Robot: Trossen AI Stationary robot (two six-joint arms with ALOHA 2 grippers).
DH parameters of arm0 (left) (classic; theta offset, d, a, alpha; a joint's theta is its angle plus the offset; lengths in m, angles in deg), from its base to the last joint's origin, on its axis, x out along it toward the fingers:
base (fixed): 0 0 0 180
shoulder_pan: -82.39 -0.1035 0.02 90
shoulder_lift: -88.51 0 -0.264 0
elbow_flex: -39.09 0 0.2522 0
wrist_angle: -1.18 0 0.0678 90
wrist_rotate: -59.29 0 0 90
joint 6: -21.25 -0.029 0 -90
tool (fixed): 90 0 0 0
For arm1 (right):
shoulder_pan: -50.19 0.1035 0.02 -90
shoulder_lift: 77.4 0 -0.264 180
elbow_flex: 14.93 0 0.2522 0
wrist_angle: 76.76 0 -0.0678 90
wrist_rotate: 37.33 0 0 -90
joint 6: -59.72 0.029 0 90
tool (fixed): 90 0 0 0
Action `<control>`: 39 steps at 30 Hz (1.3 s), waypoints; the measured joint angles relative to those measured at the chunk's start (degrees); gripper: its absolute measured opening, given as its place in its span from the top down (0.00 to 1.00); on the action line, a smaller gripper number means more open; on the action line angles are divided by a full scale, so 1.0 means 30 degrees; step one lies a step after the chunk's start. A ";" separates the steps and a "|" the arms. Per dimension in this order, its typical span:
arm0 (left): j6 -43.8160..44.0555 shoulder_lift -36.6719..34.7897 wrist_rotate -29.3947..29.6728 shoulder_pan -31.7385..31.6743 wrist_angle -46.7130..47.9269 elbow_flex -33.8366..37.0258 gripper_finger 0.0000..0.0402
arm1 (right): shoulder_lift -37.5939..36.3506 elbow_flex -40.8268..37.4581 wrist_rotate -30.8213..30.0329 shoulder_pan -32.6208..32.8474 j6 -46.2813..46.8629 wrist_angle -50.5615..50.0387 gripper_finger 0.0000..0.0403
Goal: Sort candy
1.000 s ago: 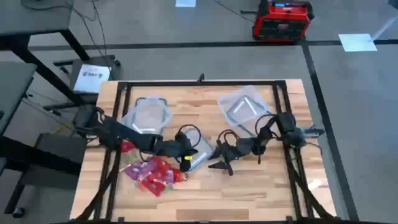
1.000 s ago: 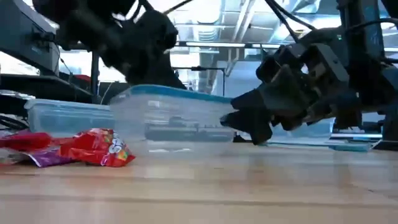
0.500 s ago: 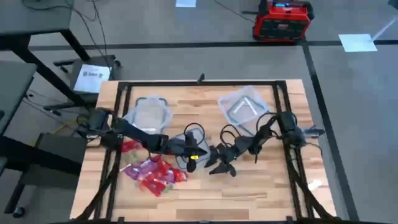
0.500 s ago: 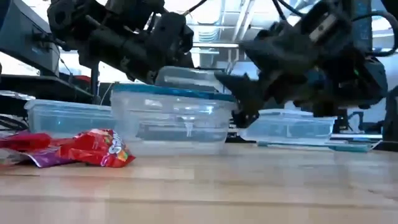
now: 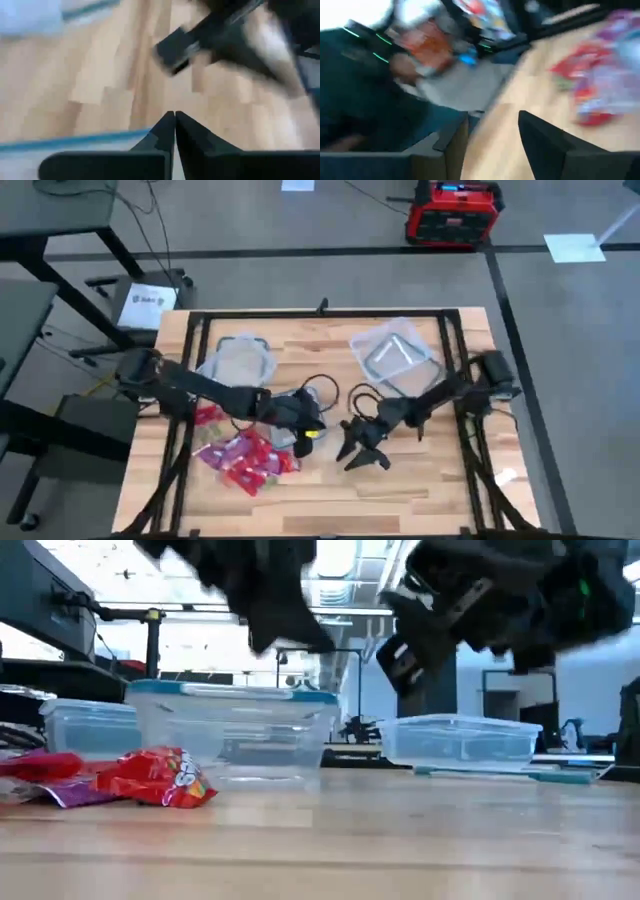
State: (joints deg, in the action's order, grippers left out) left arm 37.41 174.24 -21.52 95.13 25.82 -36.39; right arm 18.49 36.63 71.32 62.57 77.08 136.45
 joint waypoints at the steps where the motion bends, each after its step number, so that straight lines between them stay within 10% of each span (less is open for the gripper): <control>1: 0.0056 -0.0552 0.0305 0.0144 0.1604 -0.0485 1.00 | -0.0661 0.0544 -0.1367 0.0000 -0.1065 -0.2087 0.63; 7: 0.2345 -0.3262 0.3621 0.1617 0.8140 0.0250 1.00 | -0.0375 0.4704 -0.6588 -0.0354 -0.4243 -0.8445 0.67; 19: 0.7656 -0.4579 0.2992 0.1978 0.2995 0.8095 1.00 | 0.3183 0.7489 -0.6634 -0.1685 -0.4971 -1.4279 0.71; 31: 0.4409 -0.3869 0.1956 0.2335 -0.9695 0.8235 1.00 | -0.1941 0.7357 -0.6859 -0.5159 -0.7030 -1.8468 0.71; 39: 0.1893 -0.4980 0.2767 0.1691 -0.6688 0.8051 1.00 | -0.6070 0.5900 -0.6807 -0.2521 -0.3295 -1.8931 0.71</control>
State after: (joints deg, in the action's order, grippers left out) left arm 43.09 159.30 -13.22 100.20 5.76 -12.23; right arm 0.28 54.33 50.89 55.01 67.20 79.65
